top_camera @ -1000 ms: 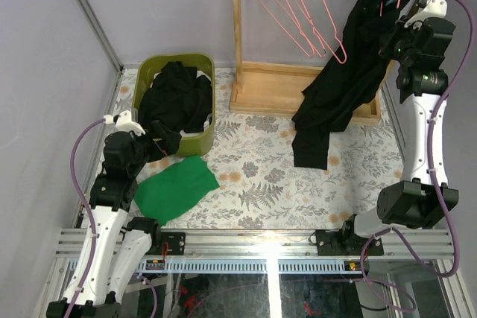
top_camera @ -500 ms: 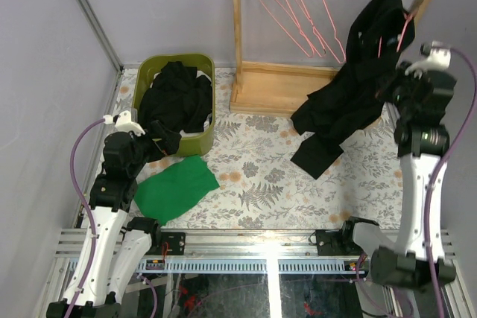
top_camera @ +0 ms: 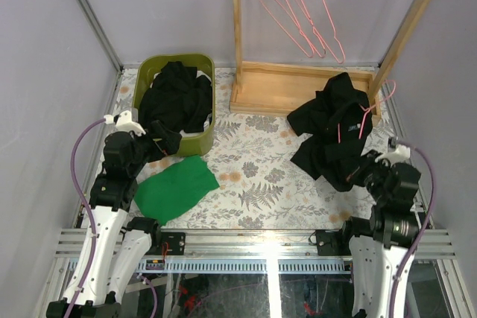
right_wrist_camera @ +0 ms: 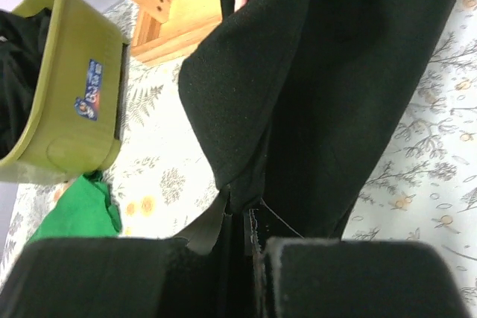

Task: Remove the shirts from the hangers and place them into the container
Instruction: Pick up the hanger from the clothesline.

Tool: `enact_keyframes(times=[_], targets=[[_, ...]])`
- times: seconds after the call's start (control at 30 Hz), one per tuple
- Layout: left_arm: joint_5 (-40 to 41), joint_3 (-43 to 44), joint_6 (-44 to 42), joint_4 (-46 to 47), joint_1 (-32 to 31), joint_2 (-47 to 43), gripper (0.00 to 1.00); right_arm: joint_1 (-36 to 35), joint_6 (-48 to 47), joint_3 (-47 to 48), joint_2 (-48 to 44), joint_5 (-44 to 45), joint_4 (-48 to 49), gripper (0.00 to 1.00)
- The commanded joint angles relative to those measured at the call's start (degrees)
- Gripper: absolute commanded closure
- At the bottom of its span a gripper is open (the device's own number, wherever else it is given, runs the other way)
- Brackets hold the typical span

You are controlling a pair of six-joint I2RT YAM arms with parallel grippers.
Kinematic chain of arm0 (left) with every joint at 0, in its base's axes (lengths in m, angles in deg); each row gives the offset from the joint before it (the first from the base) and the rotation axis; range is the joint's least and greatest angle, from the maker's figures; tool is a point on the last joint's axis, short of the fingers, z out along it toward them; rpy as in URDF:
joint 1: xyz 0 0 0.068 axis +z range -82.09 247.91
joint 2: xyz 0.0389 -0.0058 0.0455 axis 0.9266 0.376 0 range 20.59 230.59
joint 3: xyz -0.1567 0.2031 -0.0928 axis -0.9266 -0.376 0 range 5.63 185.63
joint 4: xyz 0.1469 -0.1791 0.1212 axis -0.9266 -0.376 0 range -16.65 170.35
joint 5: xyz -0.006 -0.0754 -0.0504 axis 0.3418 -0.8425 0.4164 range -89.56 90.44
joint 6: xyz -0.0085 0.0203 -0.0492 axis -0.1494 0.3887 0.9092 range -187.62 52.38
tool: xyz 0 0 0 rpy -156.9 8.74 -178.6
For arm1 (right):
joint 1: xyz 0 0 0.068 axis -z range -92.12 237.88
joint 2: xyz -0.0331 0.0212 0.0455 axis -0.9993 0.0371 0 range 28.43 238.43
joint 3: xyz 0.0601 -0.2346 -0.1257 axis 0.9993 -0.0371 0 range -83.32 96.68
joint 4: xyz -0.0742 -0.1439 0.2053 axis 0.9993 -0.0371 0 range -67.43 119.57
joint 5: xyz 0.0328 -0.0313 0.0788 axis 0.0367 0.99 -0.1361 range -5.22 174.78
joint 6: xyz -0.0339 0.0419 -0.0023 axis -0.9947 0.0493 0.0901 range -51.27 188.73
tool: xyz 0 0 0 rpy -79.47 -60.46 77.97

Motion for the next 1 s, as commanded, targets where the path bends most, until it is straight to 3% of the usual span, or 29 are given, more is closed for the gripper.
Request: enact_keyframes(times=[0.0, 0.1, 0.17, 0.3, 0.4, 0.63, 0.73, 0.87, 0.97], targets=[[-1.96, -0.68, 0.36, 2.02, 0.34, -0.10, 0.00, -0.31, 4.89, -1.59, -9.03, -7.98, 1.31, 1.00], [-1.66, -0.64, 0.32, 1.98, 0.33, 0.11, 0.00, -0.28, 8.89, 2.28, -7.65, -16.90, 0.90, 1.00], [-1.94, -0.62, 0.32, 1.74, 0.33, 0.52, 0.00, -0.26, 5.10, 6.73, -5.85, -21.08, -3.80, 1.00], [-3.01, -0.53, 0.09, 0.85, 0.32, 0.77, 0.00, -0.26, -1.96, 11.87, -5.37, -14.82, -15.53, 1.00], [-2.87, -0.48, 0.07, 1.01, 0.28, 0.66, 0.00, -0.26, -4.53, 10.78, -6.30, -18.17, -16.57, 1.00], [-11.25, 0.62, 1.54, 2.21, 0.25, 0.51, 0.00, -0.26, -4.80, 6.31, -7.58, -47.28, -8.38, 1.00], [-16.38, 1.70, 3.36, 4.42, 0.23, 0.86, 0.00, -0.27, -4.95, 4.65, -9.97, -49.63, -3.75, 1.00], [-26.57, 3.56, 6.92, 7.86, 0.20, 2.00, 0.00, -0.26, 9.62, -3.96, -12.69, -54.62, 13.83, 1.00], [-30.55, 5.66, 7.01, 8.74, 0.24, 1.87, 0.00, -0.26, 10.02, -6.87, -13.29, -56.02, 14.66, 1.00]])
